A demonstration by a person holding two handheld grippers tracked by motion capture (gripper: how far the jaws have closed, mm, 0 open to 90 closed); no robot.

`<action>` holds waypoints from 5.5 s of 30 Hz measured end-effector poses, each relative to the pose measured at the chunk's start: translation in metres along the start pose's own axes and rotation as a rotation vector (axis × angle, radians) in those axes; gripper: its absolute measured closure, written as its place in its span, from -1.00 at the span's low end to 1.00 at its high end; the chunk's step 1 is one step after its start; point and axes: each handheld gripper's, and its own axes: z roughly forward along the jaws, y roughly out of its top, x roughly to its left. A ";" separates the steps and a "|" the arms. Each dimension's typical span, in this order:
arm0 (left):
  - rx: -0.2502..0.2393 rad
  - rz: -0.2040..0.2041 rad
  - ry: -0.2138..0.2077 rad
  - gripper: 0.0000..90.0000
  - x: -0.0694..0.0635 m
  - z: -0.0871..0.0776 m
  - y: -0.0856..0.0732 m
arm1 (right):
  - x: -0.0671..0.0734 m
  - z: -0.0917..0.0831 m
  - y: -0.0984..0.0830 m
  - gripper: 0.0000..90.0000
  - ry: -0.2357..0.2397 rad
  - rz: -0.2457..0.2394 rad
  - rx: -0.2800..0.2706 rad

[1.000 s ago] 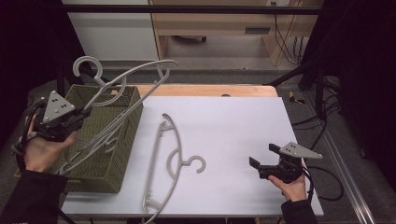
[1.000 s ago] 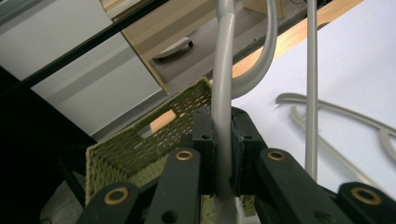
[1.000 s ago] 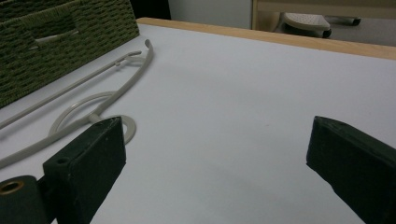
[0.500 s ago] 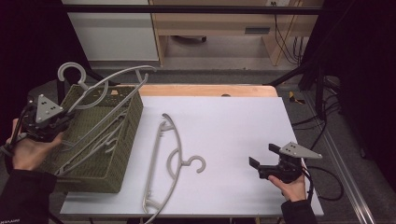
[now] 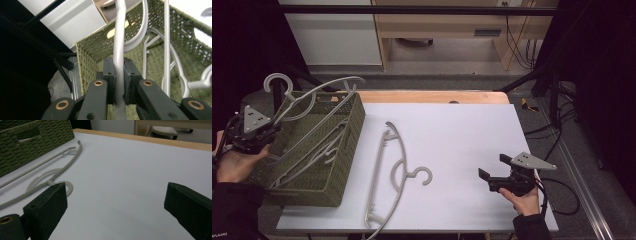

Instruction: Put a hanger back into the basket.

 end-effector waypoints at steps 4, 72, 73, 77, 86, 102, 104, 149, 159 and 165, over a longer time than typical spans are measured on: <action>0.015 0.003 -0.001 0.82 0.003 0.003 -0.008 | 0.000 0.001 0.000 -0.89 -0.001 0.003 -0.002; 0.203 -0.025 -0.296 0.35 -0.054 0.019 -0.044 | 0.005 0.005 -0.001 -0.88 0.019 -0.007 0.012; 0.184 -0.035 -0.287 0.32 -0.054 0.016 -0.042 | 0.004 0.005 -0.001 -0.88 0.019 -0.008 0.011; 0.103 -0.077 -0.281 0.10 -0.054 0.002 -0.034 | 0.005 0.004 0.000 -0.88 0.019 -0.008 0.008; -0.088 -0.124 -0.297 -0.36 -0.079 -0.024 -0.011 | 0.006 0.003 0.001 -0.88 0.020 -0.012 0.003; -0.193 -0.174 -0.459 -0.71 -0.154 -0.028 0.019 | 0.008 0.002 0.002 -0.88 0.020 -0.016 -0.003; -0.191 -0.170 -0.471 -0.72 -0.165 -0.027 0.021 | 0.008 0.002 0.002 -0.88 0.018 -0.013 -0.004; 0.104 -0.048 -0.729 -0.02 -0.299 0.020 -0.009 | 0.015 0.009 -0.004 -0.87 0.030 -0.017 0.026; 0.137 -0.026 -0.695 0.27 -0.310 0.023 -0.010 | 0.016 0.009 -0.004 -0.87 0.031 -0.017 0.026; 0.152 -0.019 -0.691 0.45 -0.312 0.022 -0.008 | 0.016 0.009 -0.004 -0.87 0.035 -0.016 0.025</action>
